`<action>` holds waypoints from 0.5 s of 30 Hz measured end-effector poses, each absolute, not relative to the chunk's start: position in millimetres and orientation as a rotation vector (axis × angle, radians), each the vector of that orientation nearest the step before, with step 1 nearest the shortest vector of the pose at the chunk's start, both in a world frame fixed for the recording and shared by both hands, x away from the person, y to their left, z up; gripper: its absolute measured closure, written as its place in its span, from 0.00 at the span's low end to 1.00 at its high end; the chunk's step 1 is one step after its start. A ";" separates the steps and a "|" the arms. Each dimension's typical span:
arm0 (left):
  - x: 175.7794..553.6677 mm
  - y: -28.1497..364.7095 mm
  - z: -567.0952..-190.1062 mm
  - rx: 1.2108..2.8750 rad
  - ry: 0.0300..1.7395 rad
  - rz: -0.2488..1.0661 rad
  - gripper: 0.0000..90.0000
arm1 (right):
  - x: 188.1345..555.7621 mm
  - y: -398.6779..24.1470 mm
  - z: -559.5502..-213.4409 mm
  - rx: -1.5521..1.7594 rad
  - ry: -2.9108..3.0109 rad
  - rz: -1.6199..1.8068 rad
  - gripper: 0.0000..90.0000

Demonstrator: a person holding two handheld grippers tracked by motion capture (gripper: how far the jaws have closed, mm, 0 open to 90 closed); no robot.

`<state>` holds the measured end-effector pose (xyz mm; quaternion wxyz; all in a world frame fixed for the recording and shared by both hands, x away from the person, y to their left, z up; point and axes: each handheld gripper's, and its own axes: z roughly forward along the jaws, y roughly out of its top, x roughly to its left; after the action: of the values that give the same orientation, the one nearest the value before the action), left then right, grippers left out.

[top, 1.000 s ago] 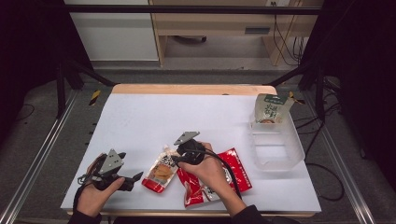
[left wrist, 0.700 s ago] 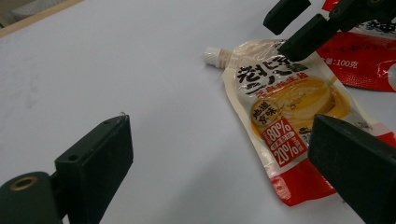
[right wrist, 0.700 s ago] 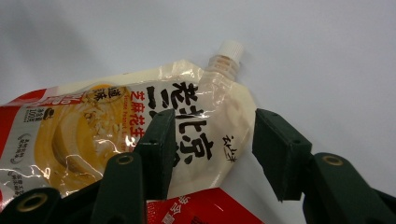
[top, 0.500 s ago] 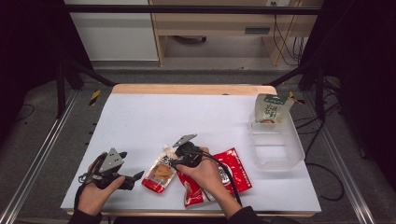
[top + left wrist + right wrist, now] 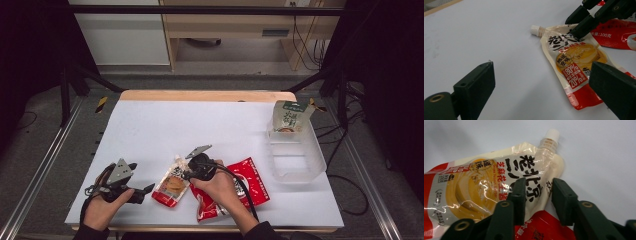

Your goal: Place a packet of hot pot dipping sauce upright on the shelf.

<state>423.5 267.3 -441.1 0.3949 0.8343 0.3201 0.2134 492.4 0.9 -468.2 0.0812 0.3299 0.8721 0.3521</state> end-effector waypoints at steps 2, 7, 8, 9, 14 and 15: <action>424.0 266.9 -441.2 2.115 0.811 0.540 0.08 | 492.5 0.4 -467.3 0.960 2.591 1.043 0.83; 425.0 266.8 -441.4 2.115 0.813 0.535 0.08 | 492.5 0.7 -466.9 0.947 2.600 1.064 0.94; 425.2 267.3 -441.2 2.116 0.814 0.536 0.08 | 492.2 1.5 -466.8 0.944 2.599 1.066 0.96; 425.3 267.5 -441.2 2.114 0.815 0.537 0.08 | 491.7 1.9 -465.5 0.945 2.596 1.063 0.97; 425.3 269.2 -440.8 2.108 0.823 0.536 0.08 | 491.5 2.4 -459.0 0.913 2.554 1.091 0.98; 425.4 269.6 -440.6 2.103 0.824 0.541 0.08 | 490.5 2.1 -456.6 0.909 2.543 1.090 0.98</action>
<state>425.4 269.6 -440.6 0.3980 0.8307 0.3256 0.2135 490.5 2.1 -456.6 0.1142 0.3100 0.8675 0.3719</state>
